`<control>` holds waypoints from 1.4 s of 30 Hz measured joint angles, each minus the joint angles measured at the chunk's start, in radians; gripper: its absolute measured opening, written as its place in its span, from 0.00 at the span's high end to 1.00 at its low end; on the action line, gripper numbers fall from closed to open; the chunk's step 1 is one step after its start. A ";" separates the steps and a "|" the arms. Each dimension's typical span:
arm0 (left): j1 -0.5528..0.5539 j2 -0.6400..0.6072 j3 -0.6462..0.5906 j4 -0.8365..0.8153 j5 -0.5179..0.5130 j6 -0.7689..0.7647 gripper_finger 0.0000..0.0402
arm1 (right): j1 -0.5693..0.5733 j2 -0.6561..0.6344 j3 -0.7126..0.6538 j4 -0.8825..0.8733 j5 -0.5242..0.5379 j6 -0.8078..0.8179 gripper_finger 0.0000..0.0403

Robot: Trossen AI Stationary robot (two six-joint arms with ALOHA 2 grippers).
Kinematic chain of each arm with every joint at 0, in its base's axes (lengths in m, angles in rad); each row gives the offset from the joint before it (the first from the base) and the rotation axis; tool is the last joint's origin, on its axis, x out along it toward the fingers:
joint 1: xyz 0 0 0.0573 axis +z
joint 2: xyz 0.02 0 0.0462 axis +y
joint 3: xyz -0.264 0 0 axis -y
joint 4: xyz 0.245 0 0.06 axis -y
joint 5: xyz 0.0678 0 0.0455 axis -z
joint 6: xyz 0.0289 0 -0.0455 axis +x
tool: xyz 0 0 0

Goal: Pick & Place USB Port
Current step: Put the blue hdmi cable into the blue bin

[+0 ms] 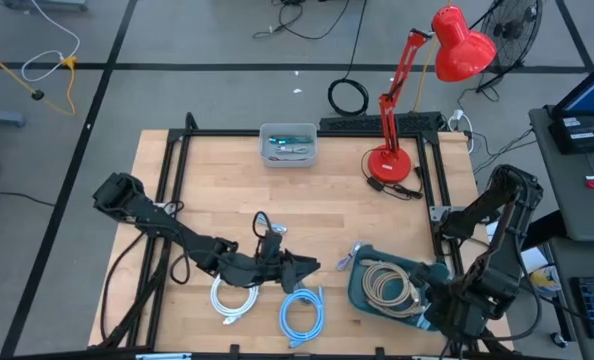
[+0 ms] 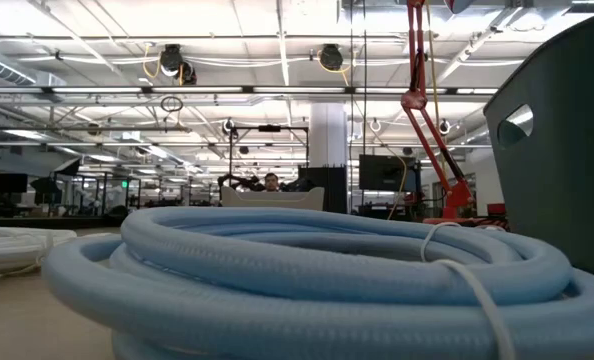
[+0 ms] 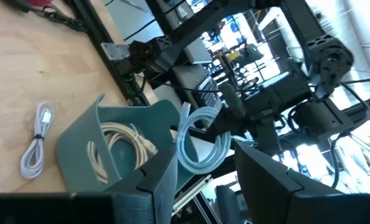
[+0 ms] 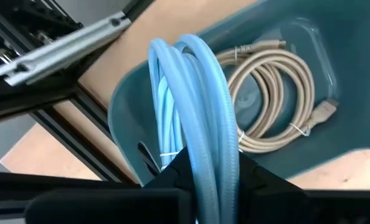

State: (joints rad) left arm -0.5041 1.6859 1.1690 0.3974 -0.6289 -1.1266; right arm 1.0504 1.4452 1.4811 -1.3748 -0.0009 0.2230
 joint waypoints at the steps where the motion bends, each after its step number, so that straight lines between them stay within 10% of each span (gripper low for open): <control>1: 0.000 0.000 0.000 0.005 0.000 0.003 0.60 | 0.000 0.000 0.000 0.002 -0.001 0.000 0.91; 25: -0.007 -0.001 0.000 0.027 0.000 0.018 0.60 | 0.000 0.001 -0.236 0.139 -0.030 -0.040 0.92; 42: -0.008 -0.001 0.000 0.027 -0.001 0.019 0.60 | 0.000 -0.045 -0.235 0.126 0.086 -0.040 0.54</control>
State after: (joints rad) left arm -0.5125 1.6852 1.1690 0.4248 -0.6295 -1.1080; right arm 1.0505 1.4006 1.2461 -1.2490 0.0850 0.1826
